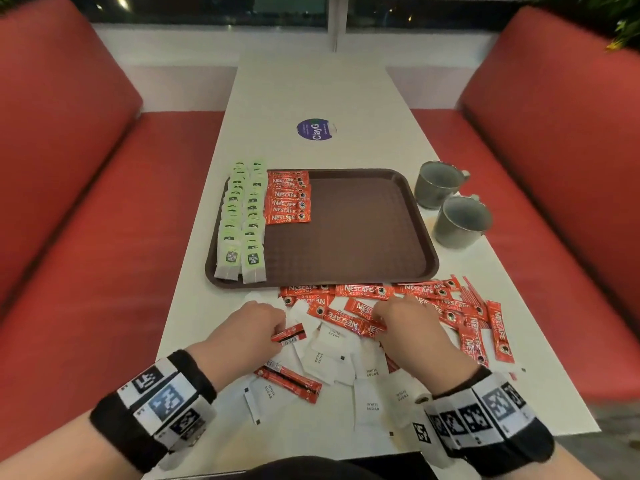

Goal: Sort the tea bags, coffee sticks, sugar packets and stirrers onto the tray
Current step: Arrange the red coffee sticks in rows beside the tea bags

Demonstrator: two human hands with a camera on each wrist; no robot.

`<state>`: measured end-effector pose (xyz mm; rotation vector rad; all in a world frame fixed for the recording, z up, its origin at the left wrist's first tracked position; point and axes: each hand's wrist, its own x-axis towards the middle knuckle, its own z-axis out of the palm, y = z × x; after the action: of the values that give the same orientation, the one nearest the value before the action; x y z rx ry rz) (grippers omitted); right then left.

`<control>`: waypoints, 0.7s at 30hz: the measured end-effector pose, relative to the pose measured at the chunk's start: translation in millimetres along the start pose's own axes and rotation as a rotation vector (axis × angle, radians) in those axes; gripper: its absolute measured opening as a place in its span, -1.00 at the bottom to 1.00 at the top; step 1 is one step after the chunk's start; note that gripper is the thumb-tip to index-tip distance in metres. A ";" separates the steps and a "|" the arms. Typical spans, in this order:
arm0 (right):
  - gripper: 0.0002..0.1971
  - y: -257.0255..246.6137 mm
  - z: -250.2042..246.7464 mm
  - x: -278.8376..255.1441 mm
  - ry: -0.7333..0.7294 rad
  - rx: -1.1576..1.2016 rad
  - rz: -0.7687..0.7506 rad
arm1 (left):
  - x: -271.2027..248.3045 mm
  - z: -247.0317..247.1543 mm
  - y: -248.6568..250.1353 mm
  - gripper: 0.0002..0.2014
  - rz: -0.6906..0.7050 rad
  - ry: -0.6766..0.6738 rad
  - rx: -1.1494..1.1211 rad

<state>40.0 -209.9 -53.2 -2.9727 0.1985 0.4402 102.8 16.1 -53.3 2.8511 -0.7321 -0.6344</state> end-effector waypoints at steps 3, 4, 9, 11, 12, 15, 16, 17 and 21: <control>-0.78 -2.7 1.2 1.0 -0.031 -0.062 0.006 | -0.6 1.8 -2.0 -0.83 -0.019 -0.009 -0.044; -0.78 -3.6 1.4 1.4 -0.047 -0.069 0.010 | -1.4 0.3 -3.5 -0.82 -0.039 -0.001 -0.114; -0.73 -1.2 -1.8 -0.8 -0.037 -0.031 0.042 | -8.1 -14.8 -16.2 -0.92 -0.152 0.039 -0.644; -0.70 0.0 -1.3 -3.2 -0.044 -0.040 0.045 | -11.6 -19.0 -20.4 -0.85 -0.215 -0.010 -0.924; -0.70 0.0 -0.3 -4.0 -0.059 -0.049 0.040 | -13.0 -20.5 -21.1 -0.81 -0.236 -0.050 -1.066; -0.67 -4.0 0.4 -6.4 -0.067 -0.050 0.025 | -17.9 -26.2 -20.7 -0.76 -0.281 -0.143 -1.434; -0.66 -4.5 -0.5 -7.1 -0.058 -0.036 0.024 | -18.7 -27.4 -20.8 -0.77 -0.281 -0.163 -1.536; -0.66 -4.6 -2.6 -8.1 -0.044 -0.016 0.026 | -19.1 -28.6 -21.3 -0.78 -0.277 -0.176 -1.617; -0.74 -0.8 -13.2 -14.6 -0.028 0.077 0.059 | -18.8 -26.1 -22.3 -0.67 -0.199 -0.184 -1.636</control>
<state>30.0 -209.4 -36.3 -2.8903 0.2934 0.4695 108.7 45.3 -27.9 1.3293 0.1504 -0.8970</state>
